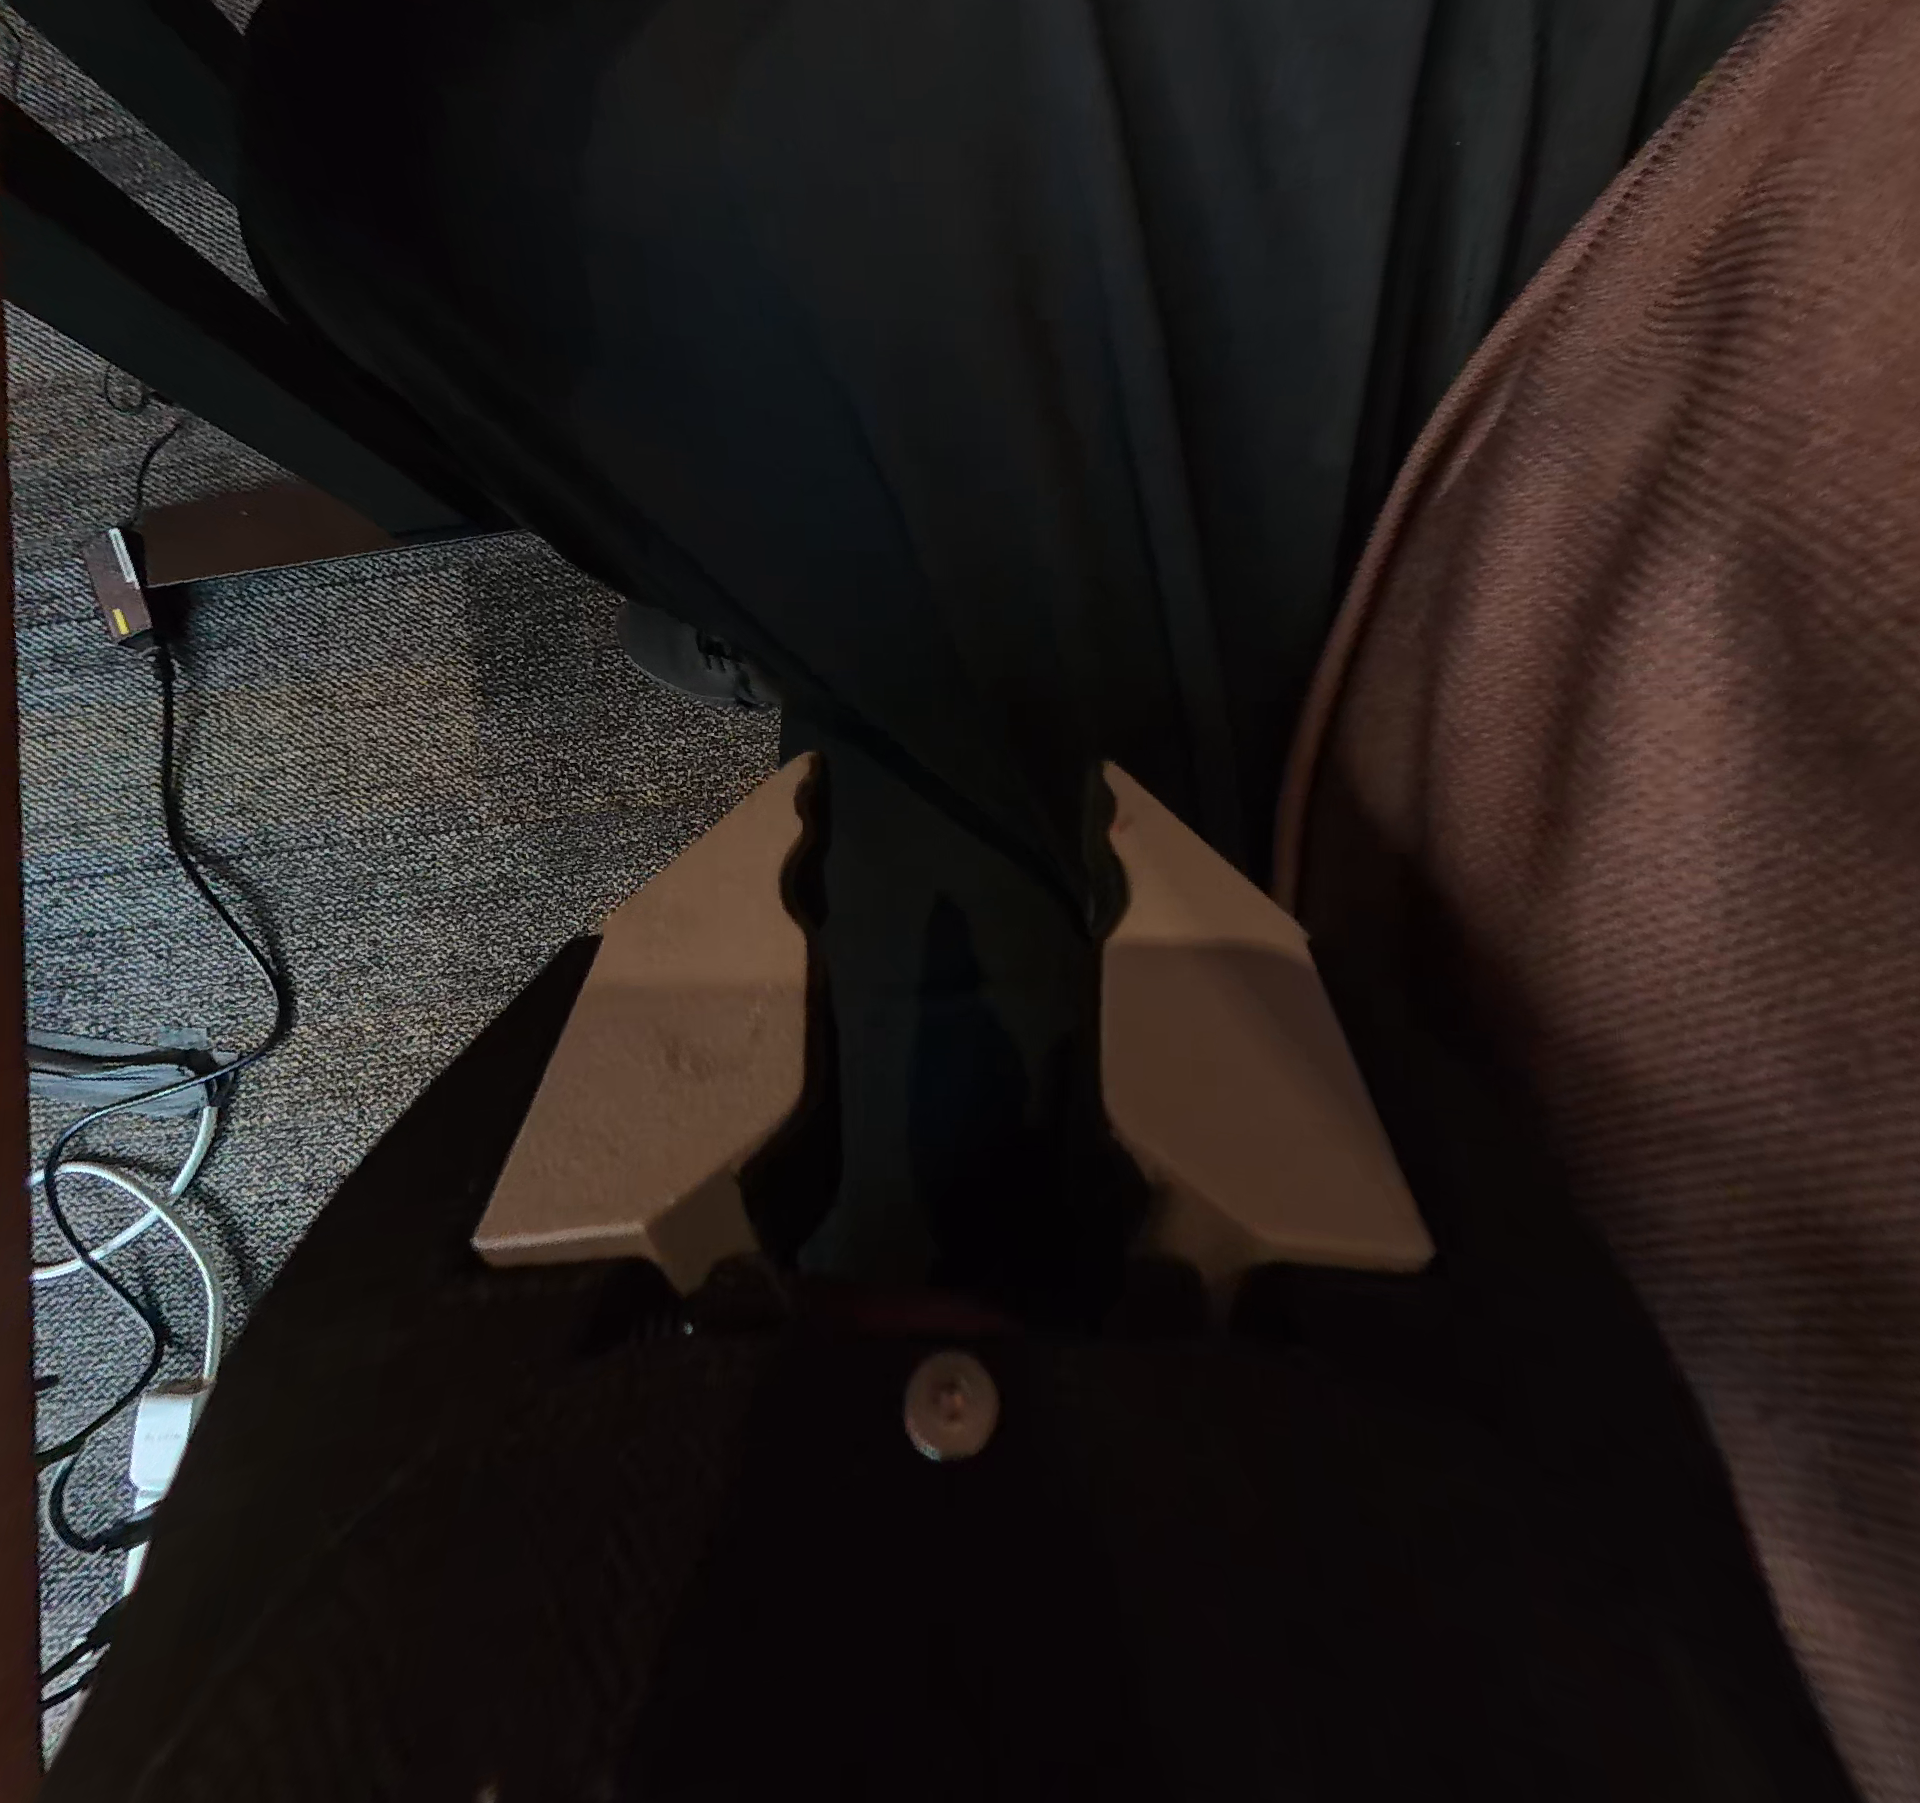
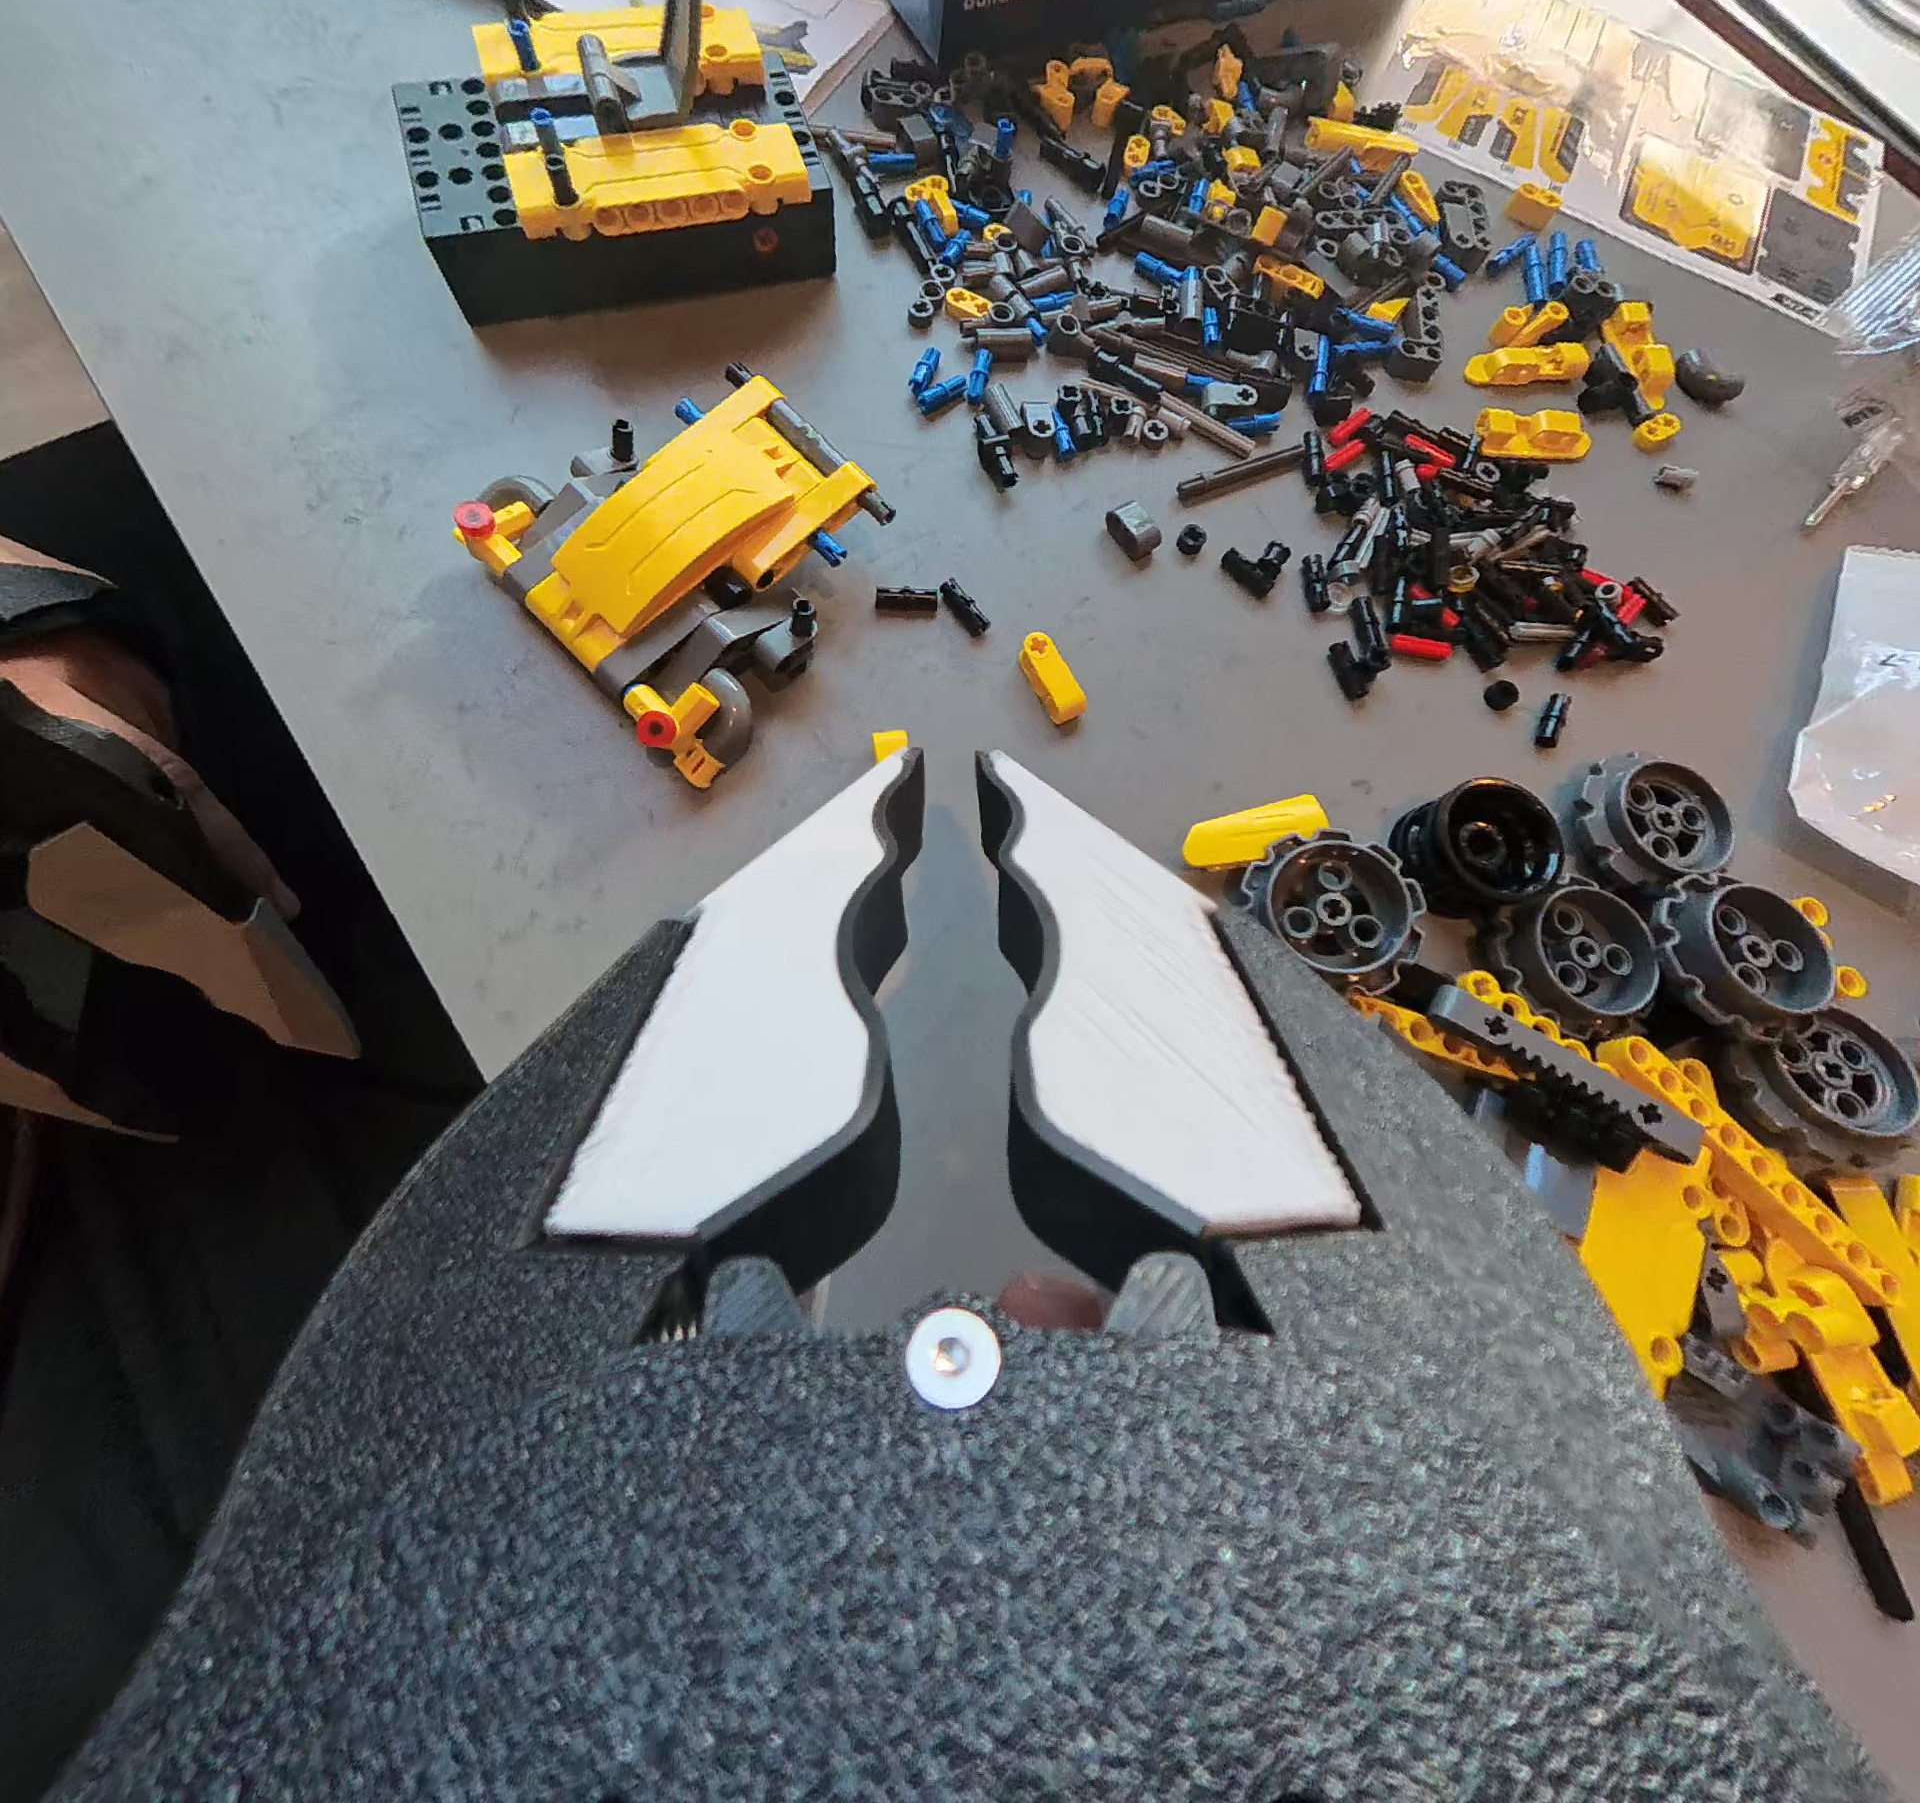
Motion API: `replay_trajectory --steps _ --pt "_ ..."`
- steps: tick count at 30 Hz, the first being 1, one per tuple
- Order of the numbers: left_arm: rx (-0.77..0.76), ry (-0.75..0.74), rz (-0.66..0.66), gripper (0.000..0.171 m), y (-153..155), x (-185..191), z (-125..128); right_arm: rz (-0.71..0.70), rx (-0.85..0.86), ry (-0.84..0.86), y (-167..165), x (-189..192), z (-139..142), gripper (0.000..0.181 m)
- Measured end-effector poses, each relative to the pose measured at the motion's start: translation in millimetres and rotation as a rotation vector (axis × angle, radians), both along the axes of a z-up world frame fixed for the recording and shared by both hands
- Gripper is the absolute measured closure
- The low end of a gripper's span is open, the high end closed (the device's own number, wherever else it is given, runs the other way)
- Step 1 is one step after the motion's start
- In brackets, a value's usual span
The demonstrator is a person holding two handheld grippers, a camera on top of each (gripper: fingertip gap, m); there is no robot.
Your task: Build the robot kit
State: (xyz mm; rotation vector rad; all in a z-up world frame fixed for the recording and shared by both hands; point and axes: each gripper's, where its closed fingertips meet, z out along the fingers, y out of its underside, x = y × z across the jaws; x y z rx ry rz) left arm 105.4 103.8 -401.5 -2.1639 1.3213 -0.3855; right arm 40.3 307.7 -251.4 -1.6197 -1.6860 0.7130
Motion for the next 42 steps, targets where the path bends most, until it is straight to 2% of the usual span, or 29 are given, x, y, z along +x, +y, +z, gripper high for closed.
replay_trajectory --steps 5,13,16,20,28,34,38,42 --pt "0.0 -0.005 -0.004 0.125 -0.9 0.5 1.1 -0.023 0.032 0.058 3.0 -5.1 7.3 0.178" --pt "0.003 -0.01 -0.006 0.125 -1.9 0.3 2.9 -0.016 0.082 0.114 2.1 -11.8 11.6 0.171" --pt "0.001 -0.01 -0.01 0.125 -2.9 0.3 3.4 0.05 0.09 0.124 -10.9 -14.9 9.7 0.169" --pt "0.007 -0.019 -0.019 0.125 -4.9 0.7 6.2 0.233 0.067 0.194 -48.7 -21.6 18.6 0.165" --pt "-0.007 -0.02 -0.025 0.125 -8.0 2.3 5.7 0.274 0.083 0.158 -60.7 -26.7 3.2 0.161" --pt "0.016 -0.021 -0.028 0.125 -9.3 3.0 11.0 0.319 0.048 0.189 -72.9 -26.6 4.4 0.158" --pt "0.072 -0.046 0.017 0.125 -1.0 1.8 25.3 0.305 0.053 0.197 -71.0 -25.4 5.4 0.158" --pt "0.182 -0.113 0.115 0.125 13.1 -5.9 59.2 0.296 0.057 0.211 -69.7 -20.8 12.2 0.158"
